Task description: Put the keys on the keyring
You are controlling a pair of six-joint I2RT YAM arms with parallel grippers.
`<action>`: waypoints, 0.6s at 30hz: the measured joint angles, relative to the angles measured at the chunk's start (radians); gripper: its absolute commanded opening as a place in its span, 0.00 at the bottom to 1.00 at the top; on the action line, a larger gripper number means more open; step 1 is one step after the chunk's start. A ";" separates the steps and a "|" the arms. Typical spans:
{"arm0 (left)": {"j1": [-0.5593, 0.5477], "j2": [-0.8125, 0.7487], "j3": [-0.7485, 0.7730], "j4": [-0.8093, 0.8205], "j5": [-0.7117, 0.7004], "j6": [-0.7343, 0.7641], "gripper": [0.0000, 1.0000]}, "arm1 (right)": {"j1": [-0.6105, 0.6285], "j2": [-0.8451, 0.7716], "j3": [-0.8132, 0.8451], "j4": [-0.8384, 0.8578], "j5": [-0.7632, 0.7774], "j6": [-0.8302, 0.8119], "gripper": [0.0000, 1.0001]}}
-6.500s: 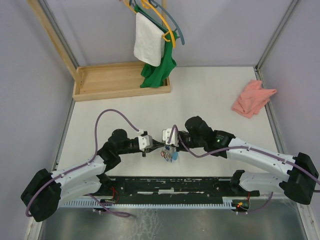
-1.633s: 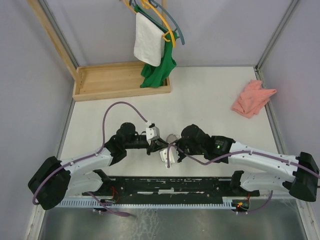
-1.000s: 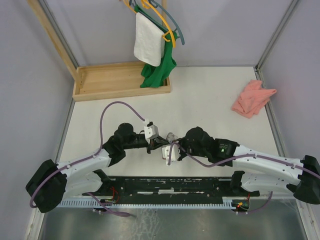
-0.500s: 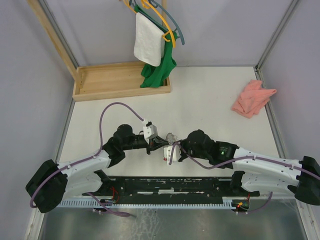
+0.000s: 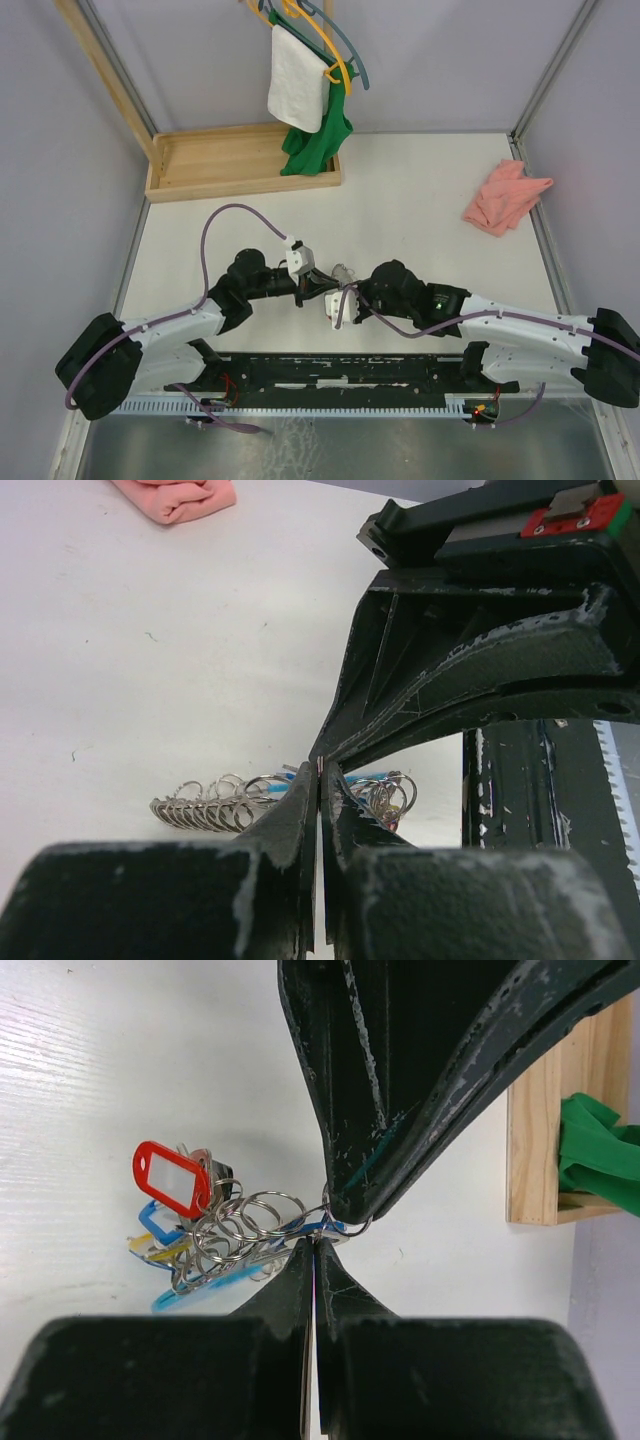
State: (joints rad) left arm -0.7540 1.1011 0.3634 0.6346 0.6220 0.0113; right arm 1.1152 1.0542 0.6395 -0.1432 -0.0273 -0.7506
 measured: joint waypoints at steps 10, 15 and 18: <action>-0.001 0.016 -0.044 0.036 -0.093 0.000 0.03 | 0.000 0.040 0.000 0.011 0.029 0.042 0.32; 0.000 0.088 -0.047 0.093 -0.162 0.001 0.03 | 0.000 0.010 0.000 0.004 0.098 0.111 0.45; 0.000 0.143 -0.047 0.127 -0.209 0.001 0.03 | 0.000 -0.018 0.000 0.000 0.174 0.174 0.54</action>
State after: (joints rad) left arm -0.7540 1.2442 0.3168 0.7616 0.4129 0.0124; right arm 1.1152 1.0367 0.6399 -0.1429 0.1467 -0.5770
